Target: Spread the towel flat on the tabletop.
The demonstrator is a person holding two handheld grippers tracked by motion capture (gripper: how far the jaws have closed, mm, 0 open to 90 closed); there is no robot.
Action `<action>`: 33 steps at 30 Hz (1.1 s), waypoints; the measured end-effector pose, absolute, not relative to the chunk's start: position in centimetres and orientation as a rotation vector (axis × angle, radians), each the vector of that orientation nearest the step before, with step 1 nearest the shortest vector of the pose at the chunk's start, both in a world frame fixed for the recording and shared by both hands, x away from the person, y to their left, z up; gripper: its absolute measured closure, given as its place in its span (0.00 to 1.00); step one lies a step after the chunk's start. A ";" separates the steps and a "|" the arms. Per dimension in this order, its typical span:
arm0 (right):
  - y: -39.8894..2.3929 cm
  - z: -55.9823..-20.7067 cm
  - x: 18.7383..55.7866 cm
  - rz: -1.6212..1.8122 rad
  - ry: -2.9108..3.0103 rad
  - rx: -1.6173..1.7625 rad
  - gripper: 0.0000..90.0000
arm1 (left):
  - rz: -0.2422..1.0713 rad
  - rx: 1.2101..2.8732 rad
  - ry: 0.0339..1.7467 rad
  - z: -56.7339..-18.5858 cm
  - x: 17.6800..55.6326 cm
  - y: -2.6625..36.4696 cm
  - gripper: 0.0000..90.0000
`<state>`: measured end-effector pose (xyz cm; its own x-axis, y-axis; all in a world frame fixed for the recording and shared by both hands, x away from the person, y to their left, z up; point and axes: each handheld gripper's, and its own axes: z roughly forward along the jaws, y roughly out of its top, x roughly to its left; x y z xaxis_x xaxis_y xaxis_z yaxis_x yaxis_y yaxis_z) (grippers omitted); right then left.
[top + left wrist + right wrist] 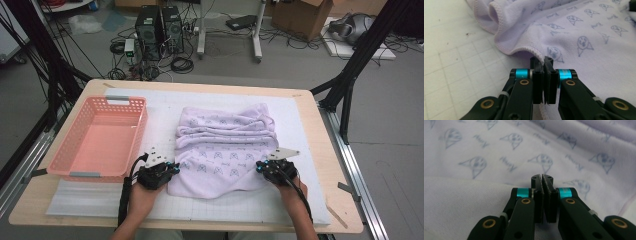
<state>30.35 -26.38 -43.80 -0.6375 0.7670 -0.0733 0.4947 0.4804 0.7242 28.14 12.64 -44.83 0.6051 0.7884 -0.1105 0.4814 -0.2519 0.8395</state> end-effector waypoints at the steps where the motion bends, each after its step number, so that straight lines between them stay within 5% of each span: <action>1: -26.0 -43.8 30.8 0.950 2.325 1.063 0.98 | 0.418 1.908 1.014 -44.8 28.1 12.6 0.97; 7: -25.3 -44.2 32.8 0.910 2.257 1.137 0.89 | 0.404 1.900 1.018 -45.0 28.2 12.6 0.93; 8: -25.6 -44.1 32.7 0.959 2.243 1.171 0.80 | 0.404 1.893 1.027 -45.0 28.2 12.7 0.86; 11: -26.3 -43.7 31.9 1.006 2.208 1.179 0.77 | 0.393 1.877 1.031 -45.0 28.1 12.9 0.81; 14: -28.7 -42.7 29.7 1.072 2.122 1.188 0.77 | 0.386 1.876 1.015 -45.0 28.1 12.9 0.72; 22: -33.0 -43.0 25.3 1.108 2.090 1.203 0.83 | 0.369 1.876 0.990 -44.9 27.6 13.0 0.71; 33: -32.5 -43.8 22.9 1.150 2.219 1.119 0.81 | 0.370 1.900 0.971 -45.0 27.6 12.7 0.71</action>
